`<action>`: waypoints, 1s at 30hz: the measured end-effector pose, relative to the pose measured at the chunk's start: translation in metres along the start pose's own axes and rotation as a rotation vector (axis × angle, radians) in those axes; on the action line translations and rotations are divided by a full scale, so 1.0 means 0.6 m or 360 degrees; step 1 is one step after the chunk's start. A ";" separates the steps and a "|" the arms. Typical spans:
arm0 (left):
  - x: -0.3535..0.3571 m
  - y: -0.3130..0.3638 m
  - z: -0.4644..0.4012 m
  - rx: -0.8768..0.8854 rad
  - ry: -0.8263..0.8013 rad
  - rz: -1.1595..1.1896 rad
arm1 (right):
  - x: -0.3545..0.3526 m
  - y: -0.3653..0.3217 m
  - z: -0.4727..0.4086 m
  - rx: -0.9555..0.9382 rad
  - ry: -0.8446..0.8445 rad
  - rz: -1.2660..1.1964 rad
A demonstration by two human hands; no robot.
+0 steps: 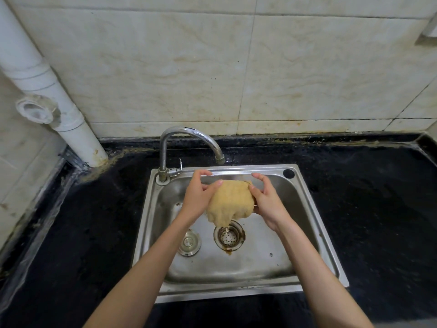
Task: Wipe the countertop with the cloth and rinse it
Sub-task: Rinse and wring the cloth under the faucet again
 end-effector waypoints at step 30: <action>-0.007 -0.008 -0.011 0.0377 -0.0127 -0.0527 | 0.009 0.020 0.005 -0.0573 0.0113 0.0607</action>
Point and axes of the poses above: each hand's wrist, its own z-axis away from the middle knuckle, its own x-axis out of the palm, y = z × x, the point moved 2 cm from there along -z, towards the middle knuckle, and after that the axes turned 14 degrees about y, right-handed, at the moved point
